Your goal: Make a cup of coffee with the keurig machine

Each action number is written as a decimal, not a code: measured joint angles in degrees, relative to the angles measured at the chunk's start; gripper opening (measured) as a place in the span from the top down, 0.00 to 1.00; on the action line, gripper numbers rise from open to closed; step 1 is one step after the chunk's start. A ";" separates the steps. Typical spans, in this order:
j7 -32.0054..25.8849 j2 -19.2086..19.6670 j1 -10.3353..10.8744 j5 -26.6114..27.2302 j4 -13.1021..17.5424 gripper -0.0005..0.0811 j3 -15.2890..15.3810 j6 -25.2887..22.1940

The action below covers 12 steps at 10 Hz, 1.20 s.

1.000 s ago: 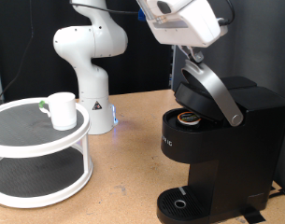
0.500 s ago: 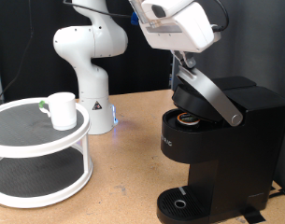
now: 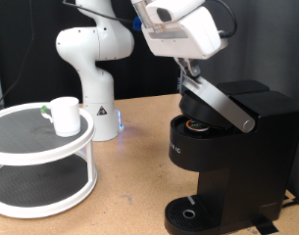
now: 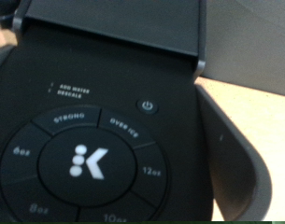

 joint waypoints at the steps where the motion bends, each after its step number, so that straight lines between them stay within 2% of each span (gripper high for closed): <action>1: -0.37 0.07 -0.26 -0.90 -0.67 0.99 -0.01 0.69; 6: -4.08 1.53 -1.34 -1.61 -3.67 0.99 -0.78 3.76; 10: -4.15 1.77 -1.36 -1.98 -4.69 0.99 -0.84 5.16; 12: -4.15 2.06 -1.36 -3.93 -6.20 0.99 -0.71 6.65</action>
